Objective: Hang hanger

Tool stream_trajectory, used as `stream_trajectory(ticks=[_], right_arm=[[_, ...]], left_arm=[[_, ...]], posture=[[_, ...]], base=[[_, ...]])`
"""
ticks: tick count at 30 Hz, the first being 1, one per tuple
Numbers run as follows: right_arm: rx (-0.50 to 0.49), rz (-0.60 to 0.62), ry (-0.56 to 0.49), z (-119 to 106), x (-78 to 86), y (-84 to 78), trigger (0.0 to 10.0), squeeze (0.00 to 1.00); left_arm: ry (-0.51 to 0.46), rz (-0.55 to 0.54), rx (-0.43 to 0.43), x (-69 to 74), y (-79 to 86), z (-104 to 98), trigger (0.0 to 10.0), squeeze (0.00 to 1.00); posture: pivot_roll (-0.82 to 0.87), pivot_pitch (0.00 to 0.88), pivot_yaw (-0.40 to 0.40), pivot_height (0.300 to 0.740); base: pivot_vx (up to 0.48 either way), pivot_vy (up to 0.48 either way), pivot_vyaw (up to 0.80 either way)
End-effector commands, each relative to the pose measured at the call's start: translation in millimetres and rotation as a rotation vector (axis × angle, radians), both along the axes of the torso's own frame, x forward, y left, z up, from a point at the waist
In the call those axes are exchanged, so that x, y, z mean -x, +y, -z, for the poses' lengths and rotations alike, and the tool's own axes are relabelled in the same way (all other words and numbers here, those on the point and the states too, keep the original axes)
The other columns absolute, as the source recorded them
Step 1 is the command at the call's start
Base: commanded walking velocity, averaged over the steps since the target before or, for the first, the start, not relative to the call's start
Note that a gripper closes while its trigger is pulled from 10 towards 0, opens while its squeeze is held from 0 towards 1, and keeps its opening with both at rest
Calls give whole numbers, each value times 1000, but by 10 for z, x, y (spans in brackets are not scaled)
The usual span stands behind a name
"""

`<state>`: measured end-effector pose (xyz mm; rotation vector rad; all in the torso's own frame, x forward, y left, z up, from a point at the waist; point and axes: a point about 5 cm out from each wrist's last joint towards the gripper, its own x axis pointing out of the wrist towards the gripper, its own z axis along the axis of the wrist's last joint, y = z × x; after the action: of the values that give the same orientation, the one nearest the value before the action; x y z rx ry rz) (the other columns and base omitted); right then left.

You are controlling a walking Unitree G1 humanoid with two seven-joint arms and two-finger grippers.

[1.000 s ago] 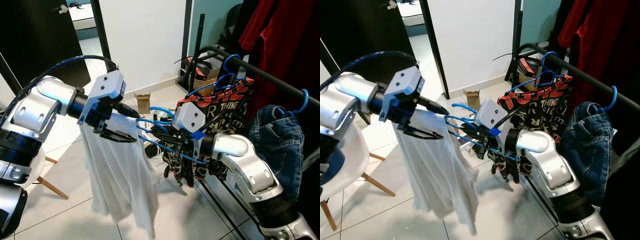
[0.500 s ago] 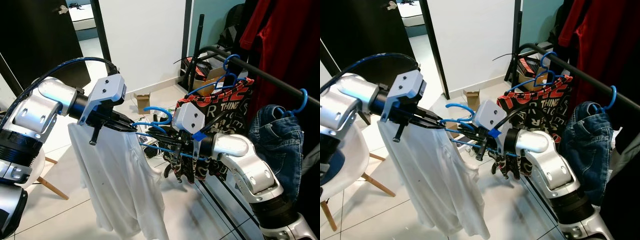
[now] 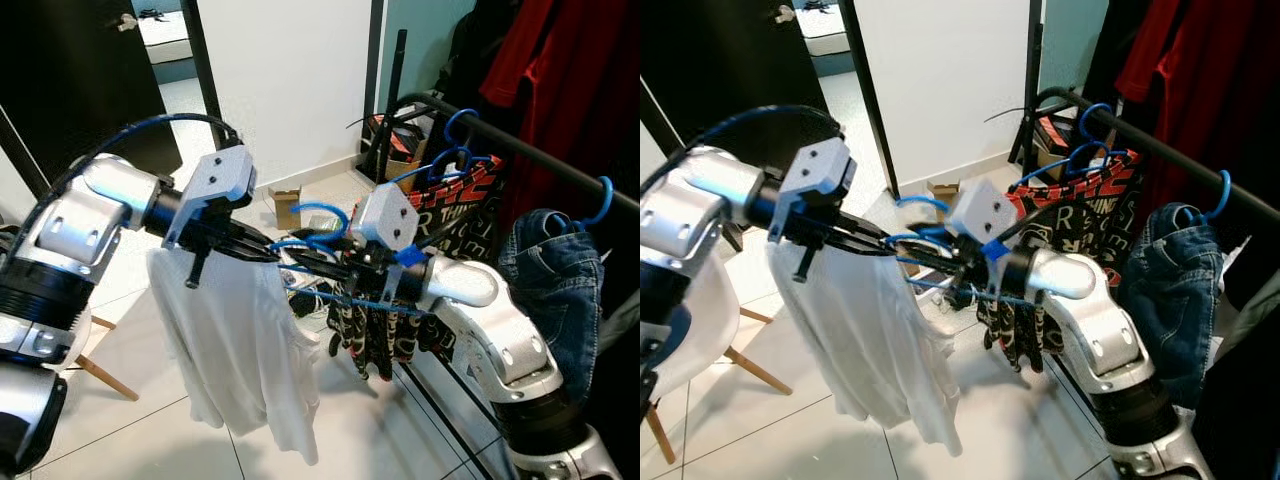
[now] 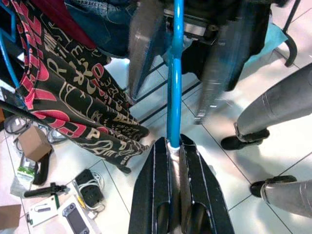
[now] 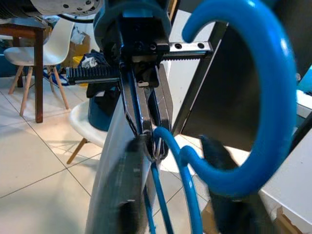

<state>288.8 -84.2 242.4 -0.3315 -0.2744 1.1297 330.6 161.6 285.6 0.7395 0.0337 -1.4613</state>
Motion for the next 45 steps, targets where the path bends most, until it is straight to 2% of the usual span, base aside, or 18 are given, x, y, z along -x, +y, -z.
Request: stream_trajectory(ticks=[1, 7, 9, 10, 11, 16, 20, 21, 24, 25, 26, 27, 29, 30, 34, 36, 43, 45], right_arm=[[-5, 23, -7, 1, -14, -68, 10000, 1000], [8, 112, -18, -36, -82, -328, 10000, 1000], [12, 190, -22, -83, -89, -619, 10000, 1000], [12, 190, -22, -83, -89, -619, 10000, 1000], [20, 233, -16, -92, -61, -795, 10000, 1000], [35, 395, -9, -87, 27, -1261, 10000, 1000], [-2, 403, 26, -70, 143, -1400, 10000, 1000], [-16, 365, 62, -39, 226, -1407, 10000, 584], [-15, 311, 102, 10, 309, -1376, 10000, 584], [14, 209, 171, 125, 414, -1246, 10000, 0], [14, 209, 171, 125, 414, -1246, 10000, 0], [2, 108, 241, 305, 451, -961, 10000, 0], [-17, 102, 248, 340, 428, -875, 10000, 0], [-42, 121, 240, 354, 367, -814, 10000, 0], [-54, 129, 231, 373, 314, -743, 10000, 0], [-60, 107, 227, 366, 298, -680, 10000, 0], [-71, 93, 204, 305, 265, -636, 10000, 0], [-76, 90, 209, 279, 280, -641, 10000, 0]], left_arm=[[-26, -2, 20, -13, 23, -99, 0, 0], [-45, -44, 38, -67, 119, -167, 0, 0], [-86, -102, 48, -127, 231, -247, 0, 0], [-86, -102, 48, -127, 231, -247, 0, 0], [-112, -138, 63, -158, 291, -299, 0, 0], [-158, -228, 107, -219, 439, -394, 0, 0], [-170, -260, 124, -230, 506, -431, 0, 0], [-175, -268, 137, -230, 528, -456, 0, 0], [-177, -266, 152, -226, 537, -482, 0, 0], [-169, -233, 191, -207, 504, -527, 0, 0], [-169, -233, 191, -207, 504, -527, 0, 0], [-142, -137, 265, -147, 380, -585, 0, 0], [-135, -110, 282, -129, 341, -594, 0, 0], [-129, -98, 300, -128, 316, -581, 1490, 0], [-120, -97, 320, -137, 299, -531, 2706, 0], [-101, -111, 344, -144, 293, -419, 10000, 0], [-62, -165, 447, -123, 265, -172, 10000, 0], [-32, -199, 534, -76, 220, -2, 10000, 0]], posture=[[-11, 0, 65, 740], [-13, 0, 68, 740], [-16, 0, 69, 740], [-16, 0, 69, 740], [-16, 0, 69, 740], [-20, 0, 71, 740], [-21, 0, 71, 740], [-22, 0, 71, 740], [-23, 0, 72, 740], [-22, 0, 72, 740], [-22, 0, 72, 740], [-19, 0, 71, 740], [-19, 0, 71, 740], [-18, 0, 70, 740], [-14, 0, 68, 740], [-12, 0, 65, 740], [-12, 0, 56, 740], [-18, 0, 43, 740]], base=[[0, 0, 0], [0, 0, 0], [0, 0, 0], [0, 0, 0], [0, 0, 0], [0, 0, 0], [0, 0, 0], [0, 0, 0], [0, 0, 0], [0, 0, 0], [0, 0, 0], [0, 0, 0], [0, 0, 0], [0, 0, 0], [0, 0, 0], [0, 0, 0], [0, 0, 0], [0, 0, 0]])
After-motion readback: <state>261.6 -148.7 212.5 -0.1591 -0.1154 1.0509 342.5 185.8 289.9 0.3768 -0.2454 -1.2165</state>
